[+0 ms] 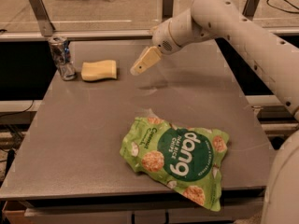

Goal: Move sponge near redbull can

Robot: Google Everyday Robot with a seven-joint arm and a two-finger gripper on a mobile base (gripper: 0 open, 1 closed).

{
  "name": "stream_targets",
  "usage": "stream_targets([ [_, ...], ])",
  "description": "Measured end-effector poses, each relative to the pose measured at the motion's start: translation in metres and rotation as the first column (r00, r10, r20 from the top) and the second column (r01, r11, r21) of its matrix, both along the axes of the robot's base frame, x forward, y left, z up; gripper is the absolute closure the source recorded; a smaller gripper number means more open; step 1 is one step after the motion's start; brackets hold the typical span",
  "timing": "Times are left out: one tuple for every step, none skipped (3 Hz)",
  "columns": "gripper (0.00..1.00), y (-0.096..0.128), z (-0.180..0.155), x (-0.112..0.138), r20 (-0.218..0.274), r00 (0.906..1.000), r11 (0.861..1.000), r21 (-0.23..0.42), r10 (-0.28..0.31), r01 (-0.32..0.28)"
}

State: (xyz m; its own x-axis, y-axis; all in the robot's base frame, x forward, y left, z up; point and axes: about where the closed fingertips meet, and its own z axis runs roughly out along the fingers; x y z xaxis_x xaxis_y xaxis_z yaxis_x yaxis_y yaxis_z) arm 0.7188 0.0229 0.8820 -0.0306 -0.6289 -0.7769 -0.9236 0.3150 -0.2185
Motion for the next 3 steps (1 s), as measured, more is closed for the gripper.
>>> stream_targets([
  [0.0, -0.08, 0.03, 0.016, 0.084, 0.9868, 0.99, 0.026, -0.139, 0.137],
  [0.0, -0.156, 0.062, 0.02, 0.173, 0.9435, 0.958, 0.092, -0.282, 0.27],
  [0.0, -0.174, 0.066, 0.021, 0.188, 0.9297, 0.948, 0.105, -0.317, 0.302],
])
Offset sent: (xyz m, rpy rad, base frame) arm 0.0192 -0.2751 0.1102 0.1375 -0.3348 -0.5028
